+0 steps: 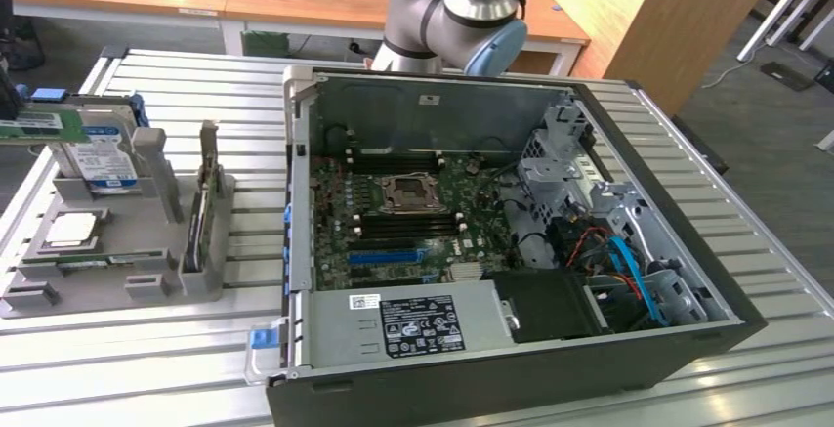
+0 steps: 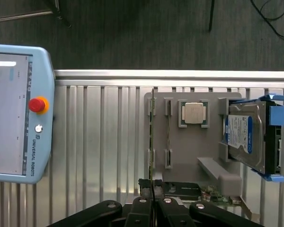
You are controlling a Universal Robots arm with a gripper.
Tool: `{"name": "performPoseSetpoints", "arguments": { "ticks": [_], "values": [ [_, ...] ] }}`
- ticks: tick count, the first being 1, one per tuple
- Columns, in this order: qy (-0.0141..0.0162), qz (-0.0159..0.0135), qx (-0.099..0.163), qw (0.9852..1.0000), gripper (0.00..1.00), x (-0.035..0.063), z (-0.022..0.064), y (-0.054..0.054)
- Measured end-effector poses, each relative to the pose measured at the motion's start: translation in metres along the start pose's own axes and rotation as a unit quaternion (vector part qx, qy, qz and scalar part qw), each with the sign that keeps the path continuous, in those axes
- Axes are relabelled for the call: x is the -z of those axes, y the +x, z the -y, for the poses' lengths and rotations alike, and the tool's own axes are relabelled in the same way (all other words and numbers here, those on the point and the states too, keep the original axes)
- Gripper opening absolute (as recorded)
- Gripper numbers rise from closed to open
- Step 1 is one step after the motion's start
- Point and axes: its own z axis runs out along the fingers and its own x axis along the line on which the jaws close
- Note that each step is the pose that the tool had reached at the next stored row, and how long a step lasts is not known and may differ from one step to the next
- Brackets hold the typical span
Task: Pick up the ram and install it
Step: 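Pick up the ram and move it above insertion slot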
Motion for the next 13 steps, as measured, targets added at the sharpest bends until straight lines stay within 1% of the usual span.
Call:
{"name": "performPoseSetpoints", "arguments": {
  "ticks": [6,13],
  "values": [
    [0.0003,0.0000,0.004,1.0000,0.12,-0.0001,0.0057,0.000],
    [0.0004,0.0001,0.006,1.0000,0.12,-0.0003,0.0219,0.000]
  ]
}}
